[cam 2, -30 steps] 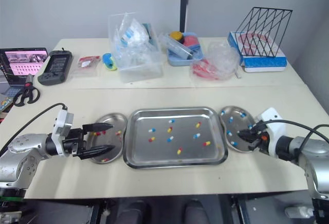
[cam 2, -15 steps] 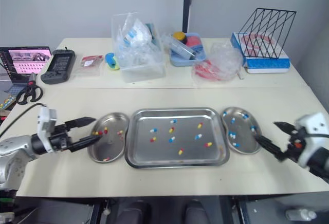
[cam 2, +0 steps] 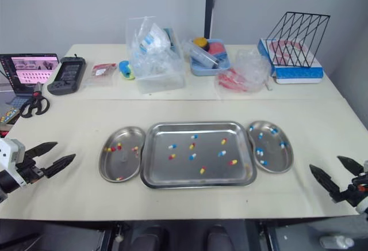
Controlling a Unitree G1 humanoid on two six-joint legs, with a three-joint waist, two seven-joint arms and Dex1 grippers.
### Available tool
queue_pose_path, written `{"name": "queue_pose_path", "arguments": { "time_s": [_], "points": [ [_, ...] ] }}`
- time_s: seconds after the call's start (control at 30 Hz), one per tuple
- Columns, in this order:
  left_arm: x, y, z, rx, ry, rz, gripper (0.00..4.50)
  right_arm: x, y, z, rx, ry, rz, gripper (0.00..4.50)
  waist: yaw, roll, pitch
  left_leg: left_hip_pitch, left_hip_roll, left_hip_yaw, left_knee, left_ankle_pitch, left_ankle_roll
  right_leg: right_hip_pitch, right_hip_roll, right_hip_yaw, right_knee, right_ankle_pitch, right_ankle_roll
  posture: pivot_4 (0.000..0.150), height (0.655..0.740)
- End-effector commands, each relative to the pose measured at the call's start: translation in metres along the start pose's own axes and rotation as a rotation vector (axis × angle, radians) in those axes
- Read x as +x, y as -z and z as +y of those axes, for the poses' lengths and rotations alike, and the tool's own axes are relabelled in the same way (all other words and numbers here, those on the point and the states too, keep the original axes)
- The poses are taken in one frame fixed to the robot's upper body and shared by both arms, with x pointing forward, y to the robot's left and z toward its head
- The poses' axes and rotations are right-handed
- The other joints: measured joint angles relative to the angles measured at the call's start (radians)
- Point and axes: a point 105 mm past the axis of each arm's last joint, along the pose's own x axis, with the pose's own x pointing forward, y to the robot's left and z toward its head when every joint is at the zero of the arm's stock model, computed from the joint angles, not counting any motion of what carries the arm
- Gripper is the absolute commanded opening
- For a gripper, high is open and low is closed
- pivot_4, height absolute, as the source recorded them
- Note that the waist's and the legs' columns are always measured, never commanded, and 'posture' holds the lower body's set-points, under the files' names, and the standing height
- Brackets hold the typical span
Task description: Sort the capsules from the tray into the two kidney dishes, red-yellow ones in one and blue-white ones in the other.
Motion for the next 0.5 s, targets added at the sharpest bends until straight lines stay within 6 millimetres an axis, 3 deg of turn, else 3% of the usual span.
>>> {"name": "queue_pose_path", "arguments": {
  "time_s": [0.03, 0.5],
  "points": [
    [-0.0069, -0.0109, 0.0067, 0.033, -0.029, -0.041, 4.5, 0.0016, -0.0086, -0.0038, -0.041, 0.005, -0.034, 4.48, 0.0, 0.0, 0.0, 0.0, 0.0, 0.0, 0.0, 0.0, 0.0, 0.0, 0.0, 0.0, 0.0, 0.0, 0.0, 0.15, 0.7275],
    [-0.0072, -0.0133, 0.0089, 0.016, -0.013, -0.054, 4.5, 0.008, -0.0162, -0.0009, -0.04, -0.014, -0.044, 4.48, -0.001, 0.0, 0.0, 0.0, 0.0, 0.0, 0.0, 0.0, 0.0, 0.0, 0.0, 0.0, 0.0, 0.0, 0.0, 0.15, 0.7275]
  ]
}}
